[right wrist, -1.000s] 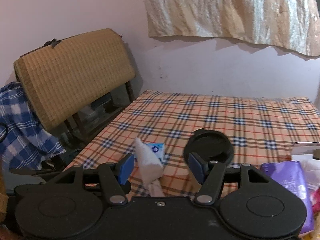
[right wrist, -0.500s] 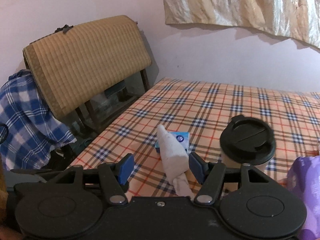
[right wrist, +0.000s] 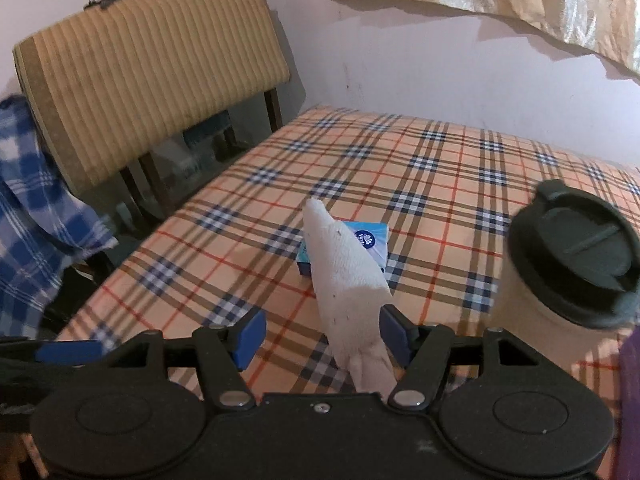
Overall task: Organize soft objects
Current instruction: 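Grasp the white towel with the right tool while the left tool grasps the blue Vinda tissue box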
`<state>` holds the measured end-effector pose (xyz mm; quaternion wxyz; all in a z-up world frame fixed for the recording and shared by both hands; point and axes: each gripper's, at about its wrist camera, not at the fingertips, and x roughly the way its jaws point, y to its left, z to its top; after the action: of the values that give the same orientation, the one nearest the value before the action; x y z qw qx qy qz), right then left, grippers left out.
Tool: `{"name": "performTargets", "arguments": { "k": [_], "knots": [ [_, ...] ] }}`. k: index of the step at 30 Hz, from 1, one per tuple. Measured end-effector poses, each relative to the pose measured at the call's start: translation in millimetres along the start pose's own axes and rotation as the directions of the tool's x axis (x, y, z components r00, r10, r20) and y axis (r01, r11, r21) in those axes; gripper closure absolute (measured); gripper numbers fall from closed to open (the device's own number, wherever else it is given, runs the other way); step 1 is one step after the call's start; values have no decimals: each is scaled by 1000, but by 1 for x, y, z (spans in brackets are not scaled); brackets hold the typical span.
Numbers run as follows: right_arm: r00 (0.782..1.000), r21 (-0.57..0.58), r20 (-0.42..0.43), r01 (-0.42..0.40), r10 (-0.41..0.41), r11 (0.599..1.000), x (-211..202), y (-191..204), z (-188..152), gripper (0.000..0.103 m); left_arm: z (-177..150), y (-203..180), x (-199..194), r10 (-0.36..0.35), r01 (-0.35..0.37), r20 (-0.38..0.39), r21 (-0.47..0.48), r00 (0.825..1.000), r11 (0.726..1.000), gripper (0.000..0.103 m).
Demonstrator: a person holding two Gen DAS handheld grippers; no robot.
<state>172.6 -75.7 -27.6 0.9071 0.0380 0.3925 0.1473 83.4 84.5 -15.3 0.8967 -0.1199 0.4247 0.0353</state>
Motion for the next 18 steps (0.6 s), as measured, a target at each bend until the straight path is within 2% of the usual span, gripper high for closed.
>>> {"name": "performTargets", "arguments": {
  "k": [4, 6, 8, 10, 11, 14, 18],
  "knots": [
    [998, -10, -14, 67, -67, 998, 22, 4, 2, 25, 2, 7, 7, -3, 3, -7, -9, 1000, 1000, 22],
    [994, -27, -11, 109, -109, 994, 32, 5, 3, 22, 3, 8, 10, -7, 7, -11, -8, 1000, 1000, 22],
    [993, -30, -13, 120, -120, 992, 41, 4, 3, 22, 4, 9, 14, -8, 8, -12, -2, 1000, 1000, 22],
    [991, -31, -8, 137, -137, 990, 43, 4, 2, 33, 5, 8, 18, -9, 9, -17, 6, 1000, 1000, 22],
    [990, -39, 3, 138, -138, 990, 42, 5, 1, 47, 6, 7, 20, -9, 9, -20, 8, 1000, 1000, 22],
    [991, -4, 21, 132, -132, 991, 32, 2, -4, 52, 9, 3, 26, -14, 14, -20, 16, 1000, 1000, 22],
    [991, 79, 59, 113, -118, 990, 0, -7, -16, 53, 17, -7, 34, -27, 27, -9, 40, 1000, 999, 21]
  ]
}}
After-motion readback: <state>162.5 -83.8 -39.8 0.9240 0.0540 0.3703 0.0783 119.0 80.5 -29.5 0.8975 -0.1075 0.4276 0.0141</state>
